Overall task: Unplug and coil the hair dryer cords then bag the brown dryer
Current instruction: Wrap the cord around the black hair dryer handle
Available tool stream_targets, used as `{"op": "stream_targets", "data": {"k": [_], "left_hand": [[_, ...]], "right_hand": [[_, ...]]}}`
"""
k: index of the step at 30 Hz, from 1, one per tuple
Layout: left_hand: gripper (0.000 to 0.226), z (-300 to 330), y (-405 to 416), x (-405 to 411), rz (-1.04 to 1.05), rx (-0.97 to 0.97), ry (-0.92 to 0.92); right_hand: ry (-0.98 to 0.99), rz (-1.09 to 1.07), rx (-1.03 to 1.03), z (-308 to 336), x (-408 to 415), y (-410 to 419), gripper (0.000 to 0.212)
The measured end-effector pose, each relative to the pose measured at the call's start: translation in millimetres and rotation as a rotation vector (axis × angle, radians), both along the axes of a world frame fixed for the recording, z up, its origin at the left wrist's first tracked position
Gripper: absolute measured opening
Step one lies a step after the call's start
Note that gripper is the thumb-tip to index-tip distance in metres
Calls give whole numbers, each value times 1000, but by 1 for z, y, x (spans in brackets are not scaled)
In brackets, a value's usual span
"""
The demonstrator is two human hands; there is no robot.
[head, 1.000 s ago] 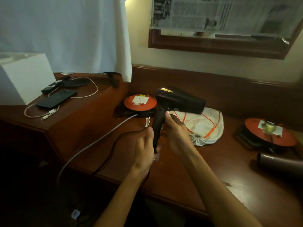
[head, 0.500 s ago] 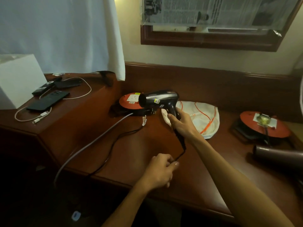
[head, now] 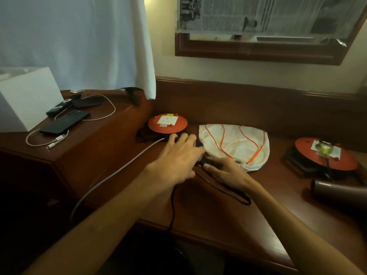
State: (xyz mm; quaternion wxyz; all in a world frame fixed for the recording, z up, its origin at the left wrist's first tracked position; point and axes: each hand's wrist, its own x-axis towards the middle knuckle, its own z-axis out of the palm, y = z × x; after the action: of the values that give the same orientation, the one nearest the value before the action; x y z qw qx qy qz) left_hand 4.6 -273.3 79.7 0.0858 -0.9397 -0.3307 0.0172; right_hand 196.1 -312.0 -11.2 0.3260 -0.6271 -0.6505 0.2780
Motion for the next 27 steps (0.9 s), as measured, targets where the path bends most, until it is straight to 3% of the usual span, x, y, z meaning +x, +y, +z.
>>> {"op": "stream_targets", "data": {"k": [1,3,5,7,11,14,18,22,24,27], "left_hand": [[60,3,13,3,-23,-81,3],[69,-3,33,13,-71,-222,3],[62,-16,47,26,-108,-331,-5],[44,-29,54,35,-109,-441,-36],[20,-47,55,45,-117,-481,-81],[24,-61,53,48,-110,-523,-152],[35,-66,59,43,-76,-746,-290],[65,-75,67,35,-30,-722,-106],[64,-82,71,33,-20,-698,-104],[56,-90,77,29,-21,-772,-246]], "right_hand": [[41,36,-39,2,-1,-6,21],[141,58,-100,5,0,-16,47],[292,32,-200,9,1,-26,58],[371,47,-277,10,4,-33,51],[222,98,-355,0,29,-30,44],[272,79,-379,-5,39,-27,42],[357,89,-402,-9,49,-25,40],[326,116,-431,-3,56,-19,37],[301,119,-446,5,56,-16,34],[268,126,-460,11,56,-14,34]]}}
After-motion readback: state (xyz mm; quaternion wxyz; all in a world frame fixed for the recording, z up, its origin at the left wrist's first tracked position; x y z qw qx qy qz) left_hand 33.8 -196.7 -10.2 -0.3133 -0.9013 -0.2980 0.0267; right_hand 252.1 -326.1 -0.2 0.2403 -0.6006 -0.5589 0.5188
